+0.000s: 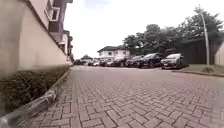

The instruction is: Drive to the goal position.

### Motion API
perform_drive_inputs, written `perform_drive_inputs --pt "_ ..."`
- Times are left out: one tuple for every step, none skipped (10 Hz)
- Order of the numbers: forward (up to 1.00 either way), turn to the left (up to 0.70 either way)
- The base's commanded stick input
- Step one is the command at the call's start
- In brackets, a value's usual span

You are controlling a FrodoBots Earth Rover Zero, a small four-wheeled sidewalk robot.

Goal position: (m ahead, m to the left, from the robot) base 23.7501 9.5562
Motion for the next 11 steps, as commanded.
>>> perform_drive_inputs --pt "0.7 0.0" --pt "0.7 0.0" --pt "0.7 0.0" --pt "0.7 0.0" --pt "0.7 0.0" --pt "0.7 0.0" --pt "0.7 0.0" --pt "0.7 0.0" --pt "0.7 0.06" --pt "0.7 0.29" --pt "0.7 0.35"
